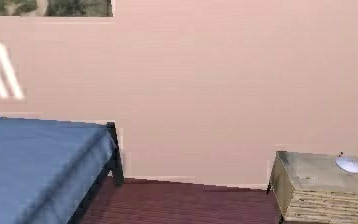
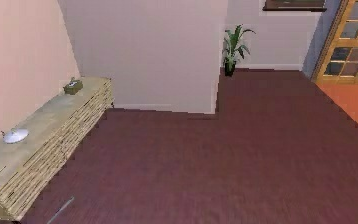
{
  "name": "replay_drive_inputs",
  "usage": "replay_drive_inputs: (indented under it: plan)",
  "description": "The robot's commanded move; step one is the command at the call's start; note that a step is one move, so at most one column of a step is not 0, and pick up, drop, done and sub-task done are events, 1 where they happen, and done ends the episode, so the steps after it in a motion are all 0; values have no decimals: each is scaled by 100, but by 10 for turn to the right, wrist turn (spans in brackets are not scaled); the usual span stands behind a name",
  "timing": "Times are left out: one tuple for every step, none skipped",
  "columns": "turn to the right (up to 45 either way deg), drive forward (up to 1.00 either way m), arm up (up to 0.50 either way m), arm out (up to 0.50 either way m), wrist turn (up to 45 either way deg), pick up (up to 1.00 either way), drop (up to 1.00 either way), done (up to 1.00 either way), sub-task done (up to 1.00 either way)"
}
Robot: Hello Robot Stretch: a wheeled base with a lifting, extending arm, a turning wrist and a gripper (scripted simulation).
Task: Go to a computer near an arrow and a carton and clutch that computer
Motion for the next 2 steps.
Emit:
replay_drive_inputs:
  plan:
    - [-450,0,0,0,0,0,0,0,0]
    - [-450,0,0,0,0,0,0,0,0]
